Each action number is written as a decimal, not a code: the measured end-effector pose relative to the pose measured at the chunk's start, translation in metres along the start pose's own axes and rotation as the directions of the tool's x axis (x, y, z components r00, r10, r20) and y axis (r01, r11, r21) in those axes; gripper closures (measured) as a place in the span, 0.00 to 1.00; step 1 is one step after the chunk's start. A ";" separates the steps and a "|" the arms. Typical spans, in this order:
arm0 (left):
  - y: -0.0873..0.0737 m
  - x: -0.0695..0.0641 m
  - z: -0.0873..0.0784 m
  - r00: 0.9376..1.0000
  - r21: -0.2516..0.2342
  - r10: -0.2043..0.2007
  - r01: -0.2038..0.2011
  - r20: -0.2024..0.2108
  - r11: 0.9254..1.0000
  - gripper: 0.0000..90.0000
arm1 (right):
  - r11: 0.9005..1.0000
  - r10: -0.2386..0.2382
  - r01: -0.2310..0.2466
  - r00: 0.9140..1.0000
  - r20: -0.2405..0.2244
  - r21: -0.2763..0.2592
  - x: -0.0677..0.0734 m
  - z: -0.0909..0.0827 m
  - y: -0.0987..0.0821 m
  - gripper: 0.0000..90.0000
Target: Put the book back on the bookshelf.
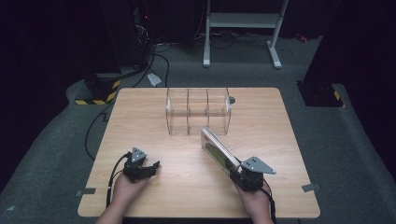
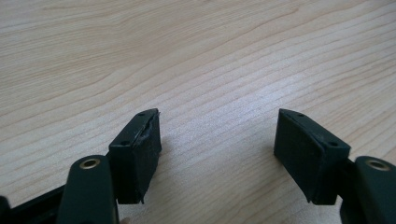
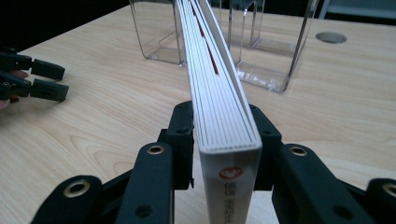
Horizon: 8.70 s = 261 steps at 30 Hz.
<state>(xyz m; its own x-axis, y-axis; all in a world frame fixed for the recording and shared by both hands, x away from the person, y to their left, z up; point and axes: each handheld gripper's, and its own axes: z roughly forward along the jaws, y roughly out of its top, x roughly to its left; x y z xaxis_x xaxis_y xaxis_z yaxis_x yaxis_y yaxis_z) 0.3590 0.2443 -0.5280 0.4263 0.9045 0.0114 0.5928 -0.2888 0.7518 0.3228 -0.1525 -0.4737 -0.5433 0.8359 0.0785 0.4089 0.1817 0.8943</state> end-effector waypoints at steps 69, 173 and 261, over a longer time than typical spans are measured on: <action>0.000 -0.001 0.000 1.000 -0.001 0.002 -0.002 0.013 1.000 0.35 | 0.996 -0.004 0.023 0.975 0.224 -0.085 -0.019 0.037 0.074 0.84; -0.001 -0.001 -0.001 1.000 -0.004 0.004 -0.004 0.009 1.000 0.36 | 0.997 0.044 -0.023 0.958 0.284 -0.077 -0.024 0.113 0.066 0.82; -0.001 -0.001 -0.001 1.000 -0.004 0.002 -0.002 0.011 1.000 0.36 | 0.997 0.059 -0.035 0.936 0.346 -0.074 -0.023 0.118 0.080 0.74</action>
<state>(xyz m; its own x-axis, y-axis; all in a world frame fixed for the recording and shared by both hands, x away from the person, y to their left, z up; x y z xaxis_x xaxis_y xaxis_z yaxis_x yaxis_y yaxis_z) 0.3575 0.2435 -0.5281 0.4347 0.9006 0.0056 0.5891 -0.2890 0.7546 0.4545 -0.0958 -0.4556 -0.2305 0.9727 -0.0266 0.3721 0.1134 0.9212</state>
